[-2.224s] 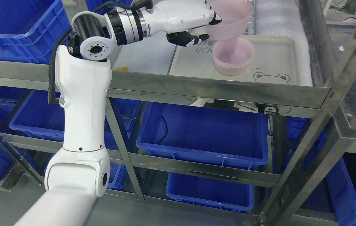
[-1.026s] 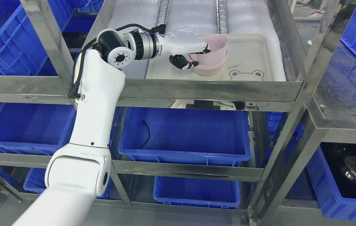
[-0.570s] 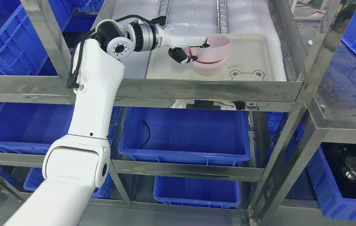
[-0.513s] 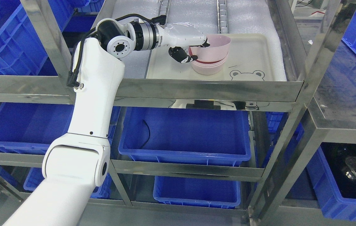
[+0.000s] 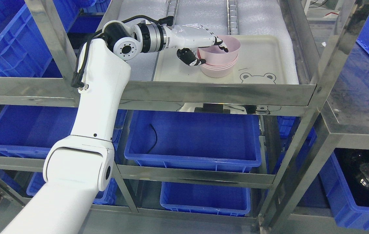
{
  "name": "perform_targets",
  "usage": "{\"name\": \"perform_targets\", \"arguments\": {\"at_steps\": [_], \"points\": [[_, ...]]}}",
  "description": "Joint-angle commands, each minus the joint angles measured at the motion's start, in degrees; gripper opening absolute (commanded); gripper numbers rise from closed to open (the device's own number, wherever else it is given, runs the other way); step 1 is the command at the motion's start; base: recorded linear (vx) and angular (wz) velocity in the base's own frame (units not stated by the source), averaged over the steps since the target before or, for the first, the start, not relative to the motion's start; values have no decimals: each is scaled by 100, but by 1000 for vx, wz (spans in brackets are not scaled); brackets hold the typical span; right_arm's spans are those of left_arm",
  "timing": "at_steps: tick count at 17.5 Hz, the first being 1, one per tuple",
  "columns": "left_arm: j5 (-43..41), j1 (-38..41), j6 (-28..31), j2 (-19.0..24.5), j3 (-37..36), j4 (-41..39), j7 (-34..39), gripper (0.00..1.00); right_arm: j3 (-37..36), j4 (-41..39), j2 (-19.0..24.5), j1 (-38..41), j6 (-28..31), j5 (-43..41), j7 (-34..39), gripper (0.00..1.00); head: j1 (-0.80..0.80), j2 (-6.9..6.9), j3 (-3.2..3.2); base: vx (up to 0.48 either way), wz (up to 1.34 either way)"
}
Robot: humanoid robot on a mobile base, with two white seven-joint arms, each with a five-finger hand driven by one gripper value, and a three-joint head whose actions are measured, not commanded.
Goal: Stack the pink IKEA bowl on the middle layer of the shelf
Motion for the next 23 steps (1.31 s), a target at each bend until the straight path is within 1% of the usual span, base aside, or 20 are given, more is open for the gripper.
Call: {"name": "perform_targets", "arguments": {"at_steps": [1,2,3,5,6,7,9,10,12,13,15,17,19,20,22,23], "points": [[1633,-27,3,100,165,-401,34,96,0,-100,-100,27,-4,0,1,100,0,0,0,0,0],[2065,-18,3,100,148,-602,34,99,0,-100,-100,27,-4,0,1,100,0,0,0,0,0],[2452,-18,3,100,130,-805,34,99,0,-100,-100,27,-4,0,1,100,0,0,0,0,0],[2841,8,160,100,34,-1200,69,100,0,-100,-100,18,-4,0,1,100,0,0,0,0,0],[3017,122,370,100,-149,-1542,130,100,0,-100,-100,27,-4,0,1,100,0,0,0,-18,0],[3245,340,720,100,-412,-1884,261,100,0,-100,-100,18,-4,0,1,100,0,0,0,-18,0],[3824,797,1624,100,-1001,-2640,674,100,0,-100,-100,27,-4,0,1,100,0,0,0,-46,-11],[3905,1130,1820,100,-1291,-2974,797,100,0,-100,-100,27,-4,0,1,100,0,0,0,-77,-83],[3906,1798,1770,100,-1784,-3363,825,100,0,-100,-100,27,-4,0,1,100,0,0,0,-84,-119],[3906,2193,1604,100,-1995,-3477,825,100,0,-100,-100,27,-4,0,1,100,0,0,0,-91,-154],[3897,3159,929,100,-2216,-3487,737,100,0,-100,-100,27,-4,0,1,100,0,0,0,-93,-188],[3897,4160,471,100,-2208,-3487,693,100,0,-100,-100,27,-4,0,1,100,0,0,0,-100,-122],[3897,4979,3,104,-2103,-3470,632,100,0,-100,-100,27,-4,0,1,100,0,0,0,-83,-41],[3889,5288,3,166,-1963,-3452,632,100,0,-100,-100,27,-4,0,1,100,0,0,0,-66,12],[3897,6008,3,100,-1193,-3146,640,100,0,-100,-100,27,-4,0,1,100,0,0,0,-70,49],[3897,6220,3,100,-893,-3014,649,100,0,-100,-100,27,-4,0,1,100,0,0,0,-60,77]]}}
